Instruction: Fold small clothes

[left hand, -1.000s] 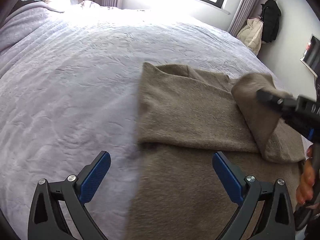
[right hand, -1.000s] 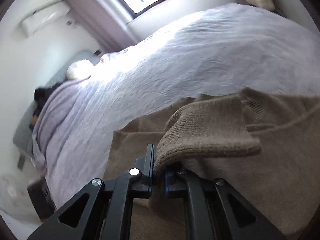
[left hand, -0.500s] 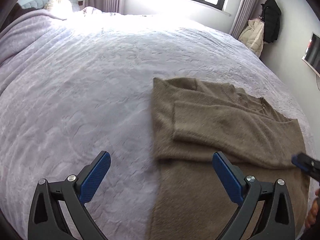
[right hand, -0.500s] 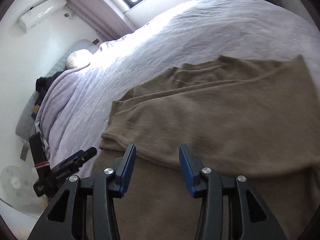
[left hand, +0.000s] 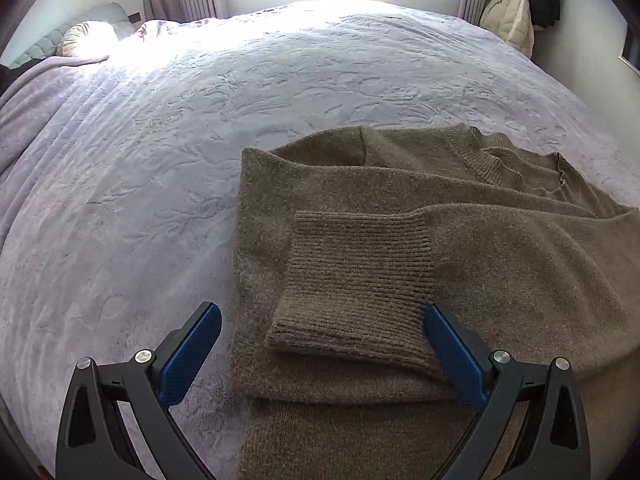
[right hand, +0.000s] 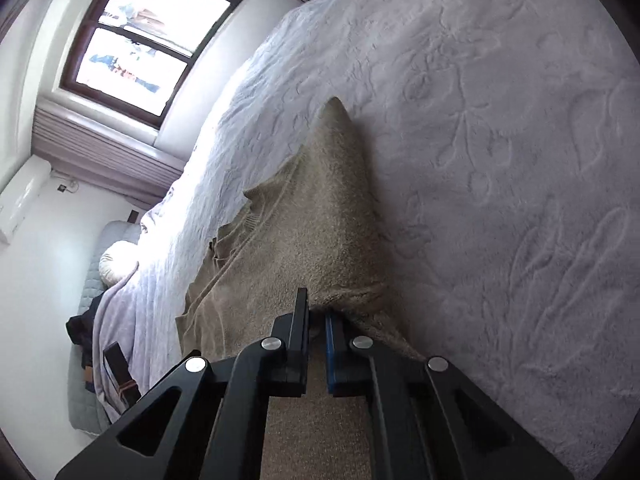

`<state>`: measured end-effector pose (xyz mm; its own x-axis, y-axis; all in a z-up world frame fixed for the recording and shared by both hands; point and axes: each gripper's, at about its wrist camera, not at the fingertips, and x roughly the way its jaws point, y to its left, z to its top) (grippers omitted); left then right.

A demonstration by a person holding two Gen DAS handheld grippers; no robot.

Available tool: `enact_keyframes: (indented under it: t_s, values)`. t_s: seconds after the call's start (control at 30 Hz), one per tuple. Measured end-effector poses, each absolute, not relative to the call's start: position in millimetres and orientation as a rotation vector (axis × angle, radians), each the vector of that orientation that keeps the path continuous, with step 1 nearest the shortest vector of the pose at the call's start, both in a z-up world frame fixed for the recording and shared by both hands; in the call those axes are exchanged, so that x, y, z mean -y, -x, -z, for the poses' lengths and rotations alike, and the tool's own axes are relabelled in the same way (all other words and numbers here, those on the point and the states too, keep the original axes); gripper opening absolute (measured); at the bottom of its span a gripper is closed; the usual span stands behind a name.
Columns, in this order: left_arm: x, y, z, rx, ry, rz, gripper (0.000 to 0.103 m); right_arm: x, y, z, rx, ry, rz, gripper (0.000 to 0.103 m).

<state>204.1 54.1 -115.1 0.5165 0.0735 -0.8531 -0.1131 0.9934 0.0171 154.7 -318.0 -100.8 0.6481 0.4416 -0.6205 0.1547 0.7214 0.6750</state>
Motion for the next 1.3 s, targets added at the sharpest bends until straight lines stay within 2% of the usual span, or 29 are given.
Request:
enact_keyframes:
  t_s: [0.1, 0.17, 0.27, 0.3, 0.37, 0.4, 0.43, 0.5, 0.57, 0.6, 0.63, 0.67, 0.8, 0.93, 1.13, 1.3]
  values:
    - [-56, -203, 119, -1.026, 0.049, -0.106, 0.102, 325, -156, 114, -0.941, -0.699, -0.187, 0.007]
    - [-56, -200, 119, -1.017, 0.049, -0.112, 0.102, 330, -152, 122, -1.003, -0.726, -0.279, 0.012]
    - [-56, -197, 121, -0.999, 0.046, -0.109, 0.102, 333, -135, 95, -0.946, -0.613, -0.357, 0.023]
    - [-57, -197, 121, -0.995, 0.048, -0.107, 0.102, 335, -132, 85, -0.908, -0.579, -0.36, 0.029]
    - [-58, -196, 123, -0.988, 0.057, -0.105, 0.102, 347, -137, 69, -0.843, -0.545, -0.301, 0.05]
    - [-59, -195, 124, -0.985, 0.064, -0.105, 0.102, 350, -144, 68, -0.83, -0.55, -0.268, 0.064]
    - [-60, -194, 124, -0.982, 0.07, -0.105, 0.102, 353, -152, 69, -0.834, -0.562, -0.254, 0.064]
    - [-62, -194, 124, -0.983, 0.079, -0.1, 0.102, 359, -179, 86, -0.896, -0.615, -0.254, 0.064]
    - [-64, -195, 123, -0.993, 0.089, -0.094, 0.102, 362, -199, 108, -0.963, -0.683, -0.247, 0.059]
    - [-65, -195, 123, -0.999, 0.094, -0.092, 0.102, 362, -205, 114, -0.976, -0.715, -0.235, 0.044]
    - [-66, -194, 121, -1.002, 0.093, -0.087, 0.102, 361, -209, 115, -0.978, -0.74, -0.246, 0.018]
    - [-66, -192, 120, -0.996, 0.083, -0.084, 0.102, 359, -209, 113, -0.968, -0.752, -0.27, 0.009]
    - [-62, -186, 123, -0.969, 0.055, -0.071, 0.102, 348, -212, 110, -0.99, -0.564, -0.196, 0.009]
    - [-67, -183, 121, -0.99, 0.093, -0.075, 0.102, 366, -204, 122, -0.957, -0.685, -0.211, 0.007]
    - [-76, -162, 116, -1.03, 0.09, -0.069, 0.102, 365, -167, 105, -0.946, -0.624, -0.168, 0.018]
    - [-73, -128, 112, -1.043, 0.046, -0.054, 0.102, 354, -132, 94, -0.935, -0.609, -0.177, 0.019]
